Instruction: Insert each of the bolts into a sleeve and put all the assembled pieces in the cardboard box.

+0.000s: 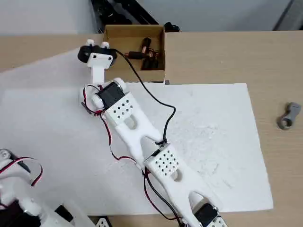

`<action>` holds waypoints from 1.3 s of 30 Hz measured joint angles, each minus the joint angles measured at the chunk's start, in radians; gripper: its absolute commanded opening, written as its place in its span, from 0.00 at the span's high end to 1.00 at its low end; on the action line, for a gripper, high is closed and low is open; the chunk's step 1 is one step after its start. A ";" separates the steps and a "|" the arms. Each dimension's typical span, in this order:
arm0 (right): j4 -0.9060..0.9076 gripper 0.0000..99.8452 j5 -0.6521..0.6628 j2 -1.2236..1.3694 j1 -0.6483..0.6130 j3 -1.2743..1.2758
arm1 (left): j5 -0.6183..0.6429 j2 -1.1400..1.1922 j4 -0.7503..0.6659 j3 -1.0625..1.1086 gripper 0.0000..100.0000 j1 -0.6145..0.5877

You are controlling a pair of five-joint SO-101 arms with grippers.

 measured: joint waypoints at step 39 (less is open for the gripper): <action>-0.212 0.81 -0.187 0.222 0.002 0.000 | 0.000 0.002 0.000 0.002 0.99 0.000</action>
